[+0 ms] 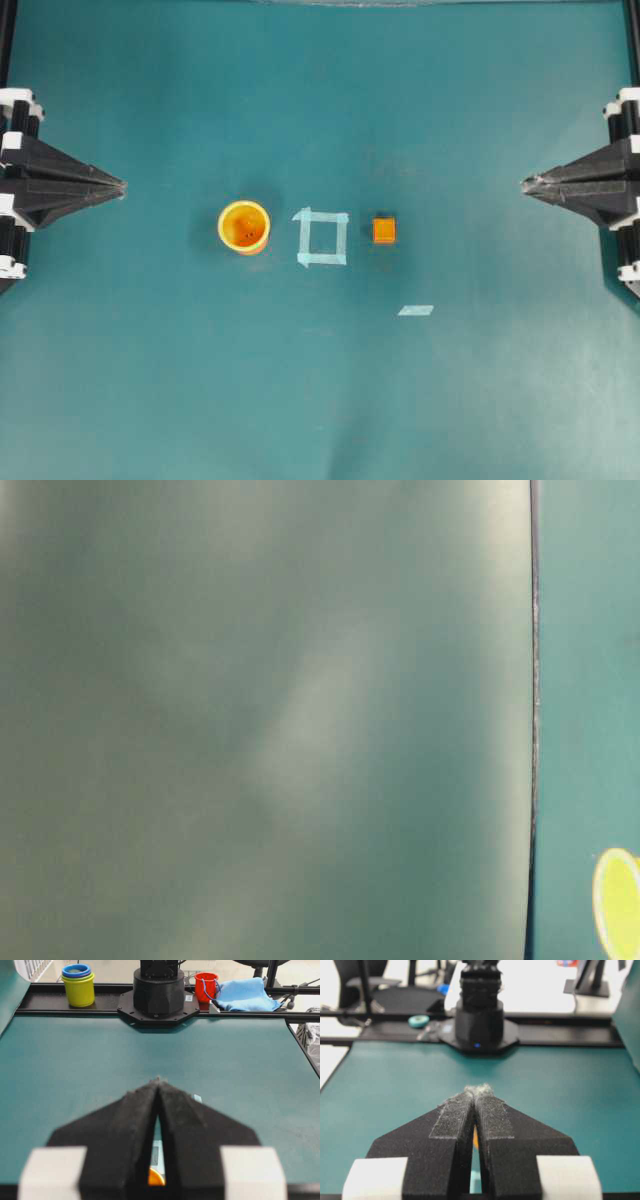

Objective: Move the block backward with right arm.

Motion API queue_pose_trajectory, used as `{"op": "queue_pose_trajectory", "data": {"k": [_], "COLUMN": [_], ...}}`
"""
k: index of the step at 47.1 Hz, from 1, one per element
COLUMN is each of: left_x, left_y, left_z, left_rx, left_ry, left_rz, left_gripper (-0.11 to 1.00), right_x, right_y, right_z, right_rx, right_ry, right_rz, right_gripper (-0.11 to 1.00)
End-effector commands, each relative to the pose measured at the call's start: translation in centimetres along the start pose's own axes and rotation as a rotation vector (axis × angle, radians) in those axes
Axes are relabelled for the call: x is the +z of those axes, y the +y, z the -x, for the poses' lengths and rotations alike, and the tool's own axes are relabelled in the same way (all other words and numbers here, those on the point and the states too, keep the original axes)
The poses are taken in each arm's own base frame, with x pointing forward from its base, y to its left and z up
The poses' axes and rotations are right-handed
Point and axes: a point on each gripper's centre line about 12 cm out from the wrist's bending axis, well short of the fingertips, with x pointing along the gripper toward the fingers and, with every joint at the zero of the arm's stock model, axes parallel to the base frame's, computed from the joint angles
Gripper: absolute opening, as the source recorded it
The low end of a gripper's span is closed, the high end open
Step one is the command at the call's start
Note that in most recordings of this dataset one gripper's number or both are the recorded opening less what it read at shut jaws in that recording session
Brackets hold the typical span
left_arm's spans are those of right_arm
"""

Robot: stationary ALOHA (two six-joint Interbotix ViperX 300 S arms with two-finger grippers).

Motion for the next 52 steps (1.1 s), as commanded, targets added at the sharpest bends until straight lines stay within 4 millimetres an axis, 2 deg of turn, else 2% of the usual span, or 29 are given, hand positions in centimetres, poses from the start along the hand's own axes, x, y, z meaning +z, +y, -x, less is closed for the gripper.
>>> {"op": "queue_pose_trajectory", "data": {"k": [1, 16, 30, 34, 39, 44, 46, 52], "left_x": [0.8, 0.6, 0.7, 0.7, 0.7, 0.7, 0.8, 0.7], "left_y": [-0.3, -0.3, -0.3, -0.3, -0.3, -0.3, -0.3, -0.3], "left_z": [-0.5, -0.6, -0.6, -0.6, -0.6, -0.6, -0.6, -0.6], "left_rx": [-0.017, -0.017, -0.017, -0.017, -0.017, -0.017, -0.017, -0.017], "left_ry": [0.011, 0.057, 0.057, 0.057, 0.057, 0.055, 0.054, 0.055], "left_rz": [0.003, 0.005, 0.004, 0.004, 0.004, 0.004, 0.004, 0.004], "left_gripper": [0.00, 0.00, 0.00, 0.00, 0.00, 0.00, 0.00, 0.00], "right_x": [0.8, 0.8, 1.2, 1.0, 0.7, 0.3, 0.0, -0.8], "right_y": [-0.1, -0.1, -0.2, -0.2, -0.2, -0.4, -0.5, -1.0], "right_z": [-0.3, -0.7, -0.9, -1.3, -1.8, -2.7, -3.0, -4.1], "right_rx": [-0.006, -0.007, -0.009, -0.009, -0.013, -0.019, -0.022, -0.044], "right_ry": [-0.017, 0.101, 0.106, 0.121, 0.152, 0.193, 0.212, 0.265], "right_rz": [-0.004, -0.003, -0.013, -0.014, -0.014, -0.014, -0.013, -0.014], "right_gripper": [0.00, 0.00, 0.02, 0.11, 0.35, 0.51, 0.54, 0.53]}}
